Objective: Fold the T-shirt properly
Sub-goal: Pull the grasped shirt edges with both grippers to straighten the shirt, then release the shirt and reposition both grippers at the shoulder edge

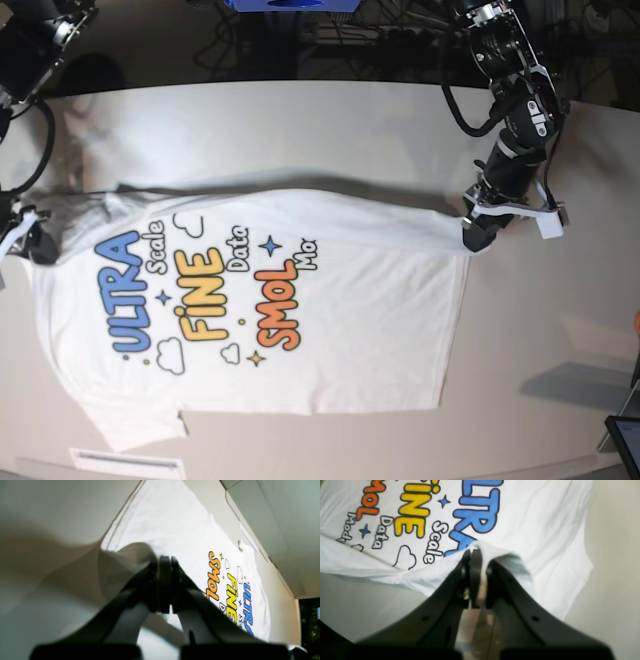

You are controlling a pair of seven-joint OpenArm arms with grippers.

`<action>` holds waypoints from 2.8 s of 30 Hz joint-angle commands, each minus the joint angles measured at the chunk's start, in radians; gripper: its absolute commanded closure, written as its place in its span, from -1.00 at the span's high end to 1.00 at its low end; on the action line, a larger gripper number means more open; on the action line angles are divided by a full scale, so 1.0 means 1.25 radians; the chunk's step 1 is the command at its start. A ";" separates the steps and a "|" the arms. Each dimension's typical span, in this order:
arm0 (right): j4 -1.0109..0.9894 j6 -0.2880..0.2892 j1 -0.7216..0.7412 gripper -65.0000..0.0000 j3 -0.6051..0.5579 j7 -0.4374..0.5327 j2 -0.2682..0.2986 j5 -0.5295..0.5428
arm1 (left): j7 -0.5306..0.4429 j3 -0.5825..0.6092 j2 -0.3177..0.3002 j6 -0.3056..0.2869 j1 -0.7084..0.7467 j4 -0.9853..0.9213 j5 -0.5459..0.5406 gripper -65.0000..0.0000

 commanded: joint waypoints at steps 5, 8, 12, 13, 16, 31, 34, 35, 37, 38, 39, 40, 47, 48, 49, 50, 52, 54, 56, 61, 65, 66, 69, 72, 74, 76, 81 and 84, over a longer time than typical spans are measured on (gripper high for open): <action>-0.042 0.002 0.039 -1.00 -0.036 0.052 0.042 0.016 | -0.017 -0.004 0.000 -0.001 -0.042 -0.064 -0.009 -1.00; -0.078 0.002 0.041 -1.00 -0.059 0.076 0.054 0.016 | -0.016 -0.035 0.006 -0.001 -0.059 -0.073 -0.010 -1.00; -0.126 0.002 0.052 -1.00 -0.097 0.109 0.071 0.016 | -0.013 -0.079 0.012 -0.001 -0.079 -0.075 -0.010 -1.00; -0.138 0.002 0.062 -1.00 -0.108 0.120 0.075 0.016 | -0.013 -0.086 0.012 -0.001 -0.084 -0.086 -0.010 -1.00; -0.175 0.002 0.077 -1.00 -0.132 0.133 0.075 0.016 | -0.013 -0.090 0.012 -0.001 -0.098 -0.123 -0.010 -1.00; -0.219 0.002 0.120 -1.00 -0.135 0.137 0.076 0.015 | -0.013 -0.090 0.046 -0.001 -0.198 -0.189 -0.011 -1.00; -0.219 0.002 0.120 -1.00 -0.135 0.135 0.076 -0.020 | -0.014 -0.090 0.046 -0.001 -0.219 -0.229 -0.011 -1.00; -0.219 0.002 0.121 -1.00 -0.135 0.137 0.075 -0.041 | -0.014 -0.090 0.046 -0.001 -0.227 -0.238 -0.011 -1.00; -0.219 0.002 0.129 -1.00 -0.135 0.135 0.071 -0.071 | -0.017 -0.090 0.046 -0.001 -0.235 -0.254 -0.011 -1.00; -0.219 0.002 0.129 -1.00 -0.135 0.136 0.071 -0.076 | -0.018 -0.090 0.048 -0.001 -0.240 -0.258 -0.011 -1.00; -0.219 0.002 0.129 -1.00 -0.135 0.137 0.071 -0.076 | -0.018 -0.090 0.048 -0.001 -0.251 -0.261 -0.011 -1.00; -0.219 0.002 0.129 -1.00 -0.135 0.137 0.071 -0.077 | -0.018 -0.090 0.048 -0.001 -0.258 -0.269 -0.011 -1.00; -0.228 0.002 0.142 -1.00 -0.135 0.138 0.074 -0.080 | -0.021 -0.092 0.048 -0.001 -0.307 -0.334 -0.011 -1.00; -0.234 0.002 0.142 -1.00 -0.135 0.138 0.074 -0.080 | -0.021 -0.093 0.048 -0.001 -0.308 -0.342 -0.011 -1.00; -0.239 0.002 0.143 -1.00 -0.135 0.140 0.074 -0.080 | -0.021 -0.099 0.048 -0.001 -0.311 -0.347 -0.011 -1.00; -0.240 0.002 0.144 -1.00 -0.135 0.146 0.074 -0.080 | -0.021 -0.111 0.049 -0.001 -0.317 -0.348 -0.011 -1.00; -0.244 0.002 0.145 -0.99 -0.135 0.167 0.074 -0.080 | -0.021 -0.146 0.066 -0.001 -0.319 -0.349 -0.011 -1.00; -0.262 0.002 0.147 -0.94 -0.135 0.174 0.074 -0.080 | -0.021 -0.186 0.073 -0.001 -0.323 -0.348 -0.011 -1.00; -0.273 0.002 0.150 -0.75 -0.135 0.183 0.074 -0.080 | -0.021 -0.213 0.073 -0.001 -0.324 -0.348 -0.011 -0.85; -0.280 0.002 0.149 -0.23 -0.135 0.224 0.074 -0.081 | -0.021 -0.244 0.070 -0.004 -0.339 -0.343 -0.010 -0.07; -0.272 0.002 0.148 0.23 -0.133 0.240 0.074 -0.081 | -0.022 -0.259 0.050 -0.008 -0.346 -0.340 -0.010 0.11; -0.271 0.002 0.145 0.31 -0.132 0.251 0.075 -0.081 | -0.027 -0.256 0.038 -0.008 -0.355 -0.340 -0.010 0.11; -0.239 0.002 0.110 0.28 -0.133 0.293 0.088 -0.081 | -0.036 -0.254 0.002 -0.008 -0.361 -0.339 -0.010 0.11; -0.137 0.002 0.044 0.25 -0.134 0.334 0.091 -0.081 | -0.030 -0.163 -0.044 -0.030 -0.335 -0.288 0.001 0.10; -0.053 0.002 -0.012 0.25 -0.135 0.358 0.092 -0.081 | -0.036 -0.060 -0.082 -0.057 -0.286 -0.215 0.028 0.10; 0.031 0.002 -0.061 0.25 -0.166 0.374 0.097 -0.081 | -0.036 0.016 -0.103 -0.065 -0.241 -0.132 0.086 0.09; 0.187 0.002 -0.191 0.09 -0.256 0.406 0.099 -0.195 | -0.038 0.061 -0.087 -0.068 -0.095 0.014 0.259 0.00; 0.230 0.002 -0.242 -0.31 -0.285 0.417 0.047 -0.347 | -0.062 0.061 -0.074 -0.069 -0.031 0.030 0.352 -0.61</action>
